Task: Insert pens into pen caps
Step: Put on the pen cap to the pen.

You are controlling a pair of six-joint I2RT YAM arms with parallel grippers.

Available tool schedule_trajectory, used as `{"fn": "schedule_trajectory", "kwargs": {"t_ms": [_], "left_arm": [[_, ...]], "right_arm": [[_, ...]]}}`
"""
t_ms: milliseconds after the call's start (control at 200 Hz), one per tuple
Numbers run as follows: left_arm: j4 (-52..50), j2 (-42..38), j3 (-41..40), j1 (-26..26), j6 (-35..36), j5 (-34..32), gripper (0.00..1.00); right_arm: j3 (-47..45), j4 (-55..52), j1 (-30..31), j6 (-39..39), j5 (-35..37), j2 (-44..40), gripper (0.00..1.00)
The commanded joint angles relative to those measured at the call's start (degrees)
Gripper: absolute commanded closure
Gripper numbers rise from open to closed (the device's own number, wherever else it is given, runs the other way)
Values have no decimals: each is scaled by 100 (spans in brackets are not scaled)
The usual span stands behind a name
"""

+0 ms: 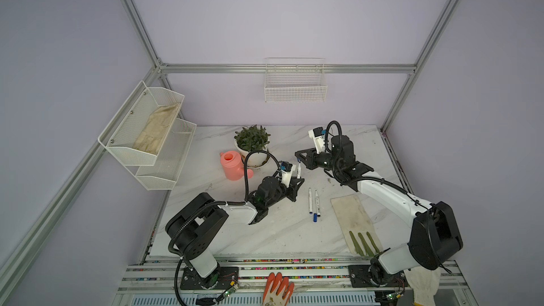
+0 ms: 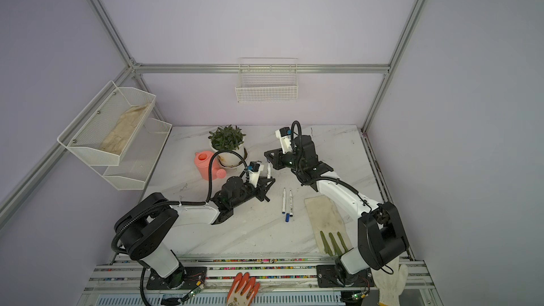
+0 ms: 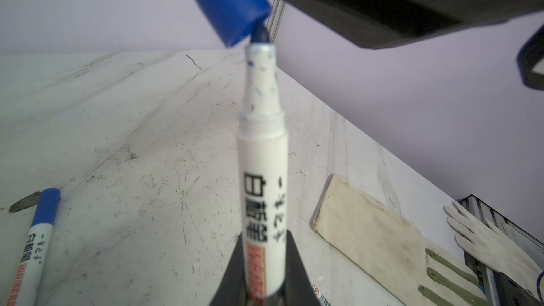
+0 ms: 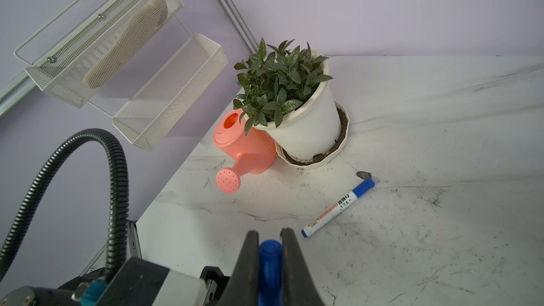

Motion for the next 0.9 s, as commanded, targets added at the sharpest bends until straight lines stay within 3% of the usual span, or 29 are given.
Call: {"fn": "schedule_trajectory", "kwargs": {"t_ms": [0,585,895], "left_arm": [[380,-12,346,-13,15,-50,100],[1228,227,1131,633,-875,622,100],[1124,164,1764,997,-626,815,100]], "right_arm": [[138,-108,26,-168,-103,-16,99],[180,-751,33,-360,-577,-208,100],[228,-1680,36,-682,-917,-202,100]]}}
